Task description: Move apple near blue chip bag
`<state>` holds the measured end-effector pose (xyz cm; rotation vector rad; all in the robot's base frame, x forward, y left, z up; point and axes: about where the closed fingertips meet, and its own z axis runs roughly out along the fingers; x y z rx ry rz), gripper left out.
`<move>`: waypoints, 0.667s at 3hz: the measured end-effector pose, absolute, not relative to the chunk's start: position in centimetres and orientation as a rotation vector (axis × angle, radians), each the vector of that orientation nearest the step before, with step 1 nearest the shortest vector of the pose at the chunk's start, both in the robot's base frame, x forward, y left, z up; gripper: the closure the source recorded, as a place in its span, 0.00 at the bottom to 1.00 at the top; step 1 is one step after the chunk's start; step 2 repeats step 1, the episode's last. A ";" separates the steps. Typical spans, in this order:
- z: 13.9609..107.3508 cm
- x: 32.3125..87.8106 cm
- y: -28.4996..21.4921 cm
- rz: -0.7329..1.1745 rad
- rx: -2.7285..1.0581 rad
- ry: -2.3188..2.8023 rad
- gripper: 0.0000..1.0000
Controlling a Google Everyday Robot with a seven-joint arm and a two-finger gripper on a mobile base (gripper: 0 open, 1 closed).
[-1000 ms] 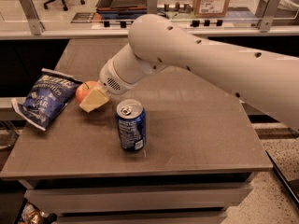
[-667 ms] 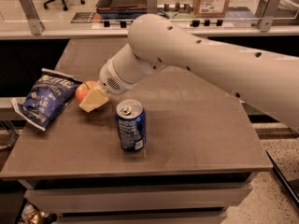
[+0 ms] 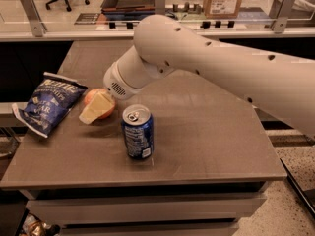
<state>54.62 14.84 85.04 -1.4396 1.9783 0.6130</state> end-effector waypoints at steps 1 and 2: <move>85.0 54.6 14.8 0.613 -1.440 1.978 0.00; 85.0 54.6 14.8 0.613 -1.440 1.978 0.00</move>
Offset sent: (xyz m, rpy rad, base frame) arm 0.0000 0.0000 0.0000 0.0000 0.0000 0.0000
